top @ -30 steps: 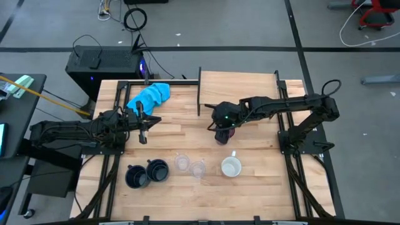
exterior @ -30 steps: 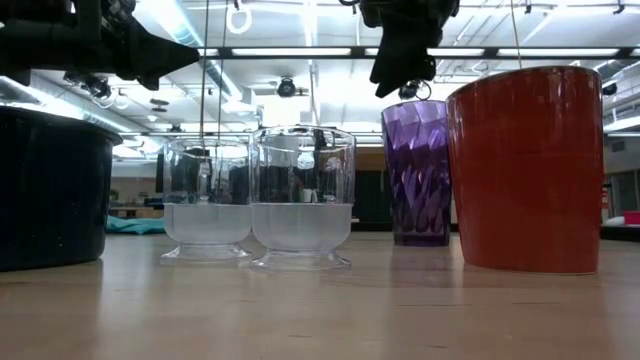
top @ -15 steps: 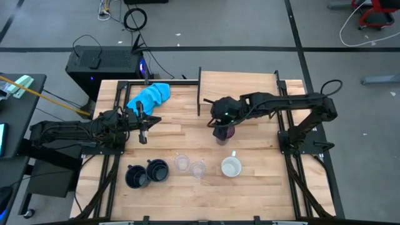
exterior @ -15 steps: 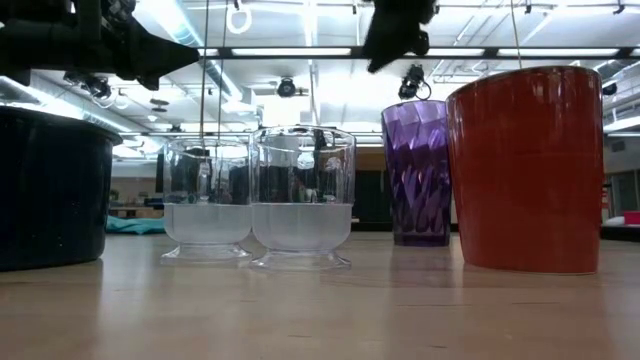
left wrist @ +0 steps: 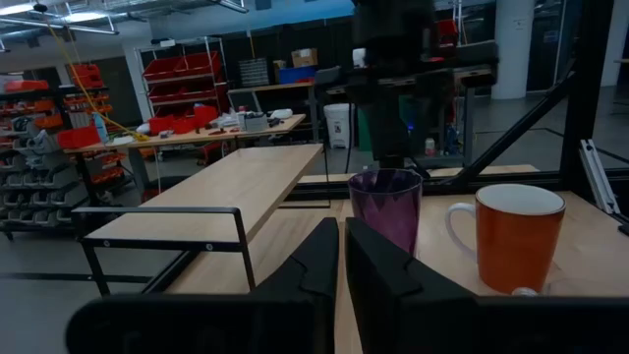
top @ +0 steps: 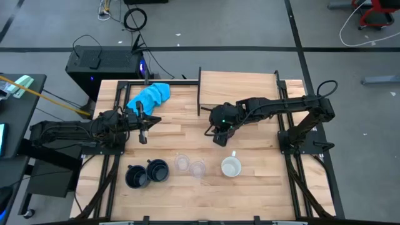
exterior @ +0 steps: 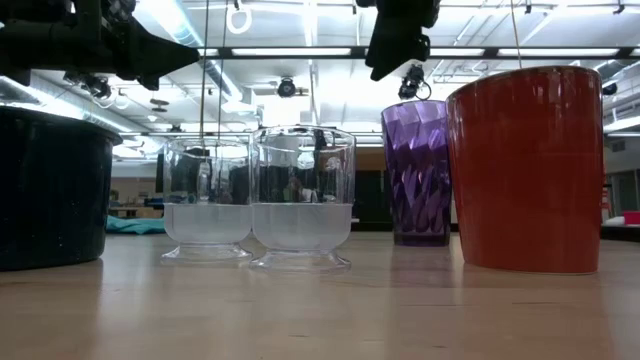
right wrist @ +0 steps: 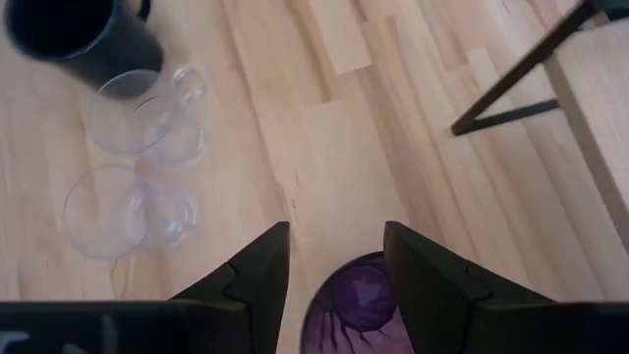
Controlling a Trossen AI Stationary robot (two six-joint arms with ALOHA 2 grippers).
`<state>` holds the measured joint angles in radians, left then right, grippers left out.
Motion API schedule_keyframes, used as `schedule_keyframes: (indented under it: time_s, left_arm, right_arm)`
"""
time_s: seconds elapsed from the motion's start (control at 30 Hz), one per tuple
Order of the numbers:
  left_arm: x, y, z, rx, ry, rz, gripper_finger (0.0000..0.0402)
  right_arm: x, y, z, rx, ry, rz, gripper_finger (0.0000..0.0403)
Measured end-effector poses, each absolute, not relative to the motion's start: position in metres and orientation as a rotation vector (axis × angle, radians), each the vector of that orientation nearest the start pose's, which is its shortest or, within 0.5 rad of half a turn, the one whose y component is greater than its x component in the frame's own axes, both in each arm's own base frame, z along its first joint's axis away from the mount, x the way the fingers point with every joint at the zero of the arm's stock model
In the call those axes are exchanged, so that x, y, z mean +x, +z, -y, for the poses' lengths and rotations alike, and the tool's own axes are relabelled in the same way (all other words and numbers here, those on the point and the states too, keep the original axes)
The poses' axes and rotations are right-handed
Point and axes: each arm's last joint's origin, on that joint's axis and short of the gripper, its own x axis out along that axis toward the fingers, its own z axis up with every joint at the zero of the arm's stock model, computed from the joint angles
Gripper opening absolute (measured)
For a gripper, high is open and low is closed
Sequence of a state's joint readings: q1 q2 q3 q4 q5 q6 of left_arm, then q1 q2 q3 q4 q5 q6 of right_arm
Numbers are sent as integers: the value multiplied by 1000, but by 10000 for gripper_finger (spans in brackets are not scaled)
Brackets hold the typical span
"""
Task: Stack small to large cups/mugs on shelf
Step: Put the purple cup on the shelf
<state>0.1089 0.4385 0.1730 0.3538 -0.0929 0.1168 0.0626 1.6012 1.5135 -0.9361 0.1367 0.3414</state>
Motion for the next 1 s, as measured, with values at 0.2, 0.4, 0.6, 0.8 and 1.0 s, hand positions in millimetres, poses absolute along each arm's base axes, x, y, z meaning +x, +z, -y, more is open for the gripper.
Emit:
schedule_keyframes:
  time_s: [0.2,0.4,0.6,0.8,1.0]
  left_arm:
    - [128,218,-17,117,207,76,32]
    - [128,218,-17,117,207,76,39]
    - [128,218,-17,117,207,77,33]
    - [128,218,-17,117,207,77,29]
    - [128,218,-17,117,207,77,38]
  right_arm:
    - [324,321,-31,131,-220,-1021,173]
    - [318,308,-35,100,-269,-1119,173]
    - [313,297,-35,70,-270,-1196,173]
    - [310,295,-39,40,-245,-1213,173]
    - [309,295,-49,15,-214,-1215,173]
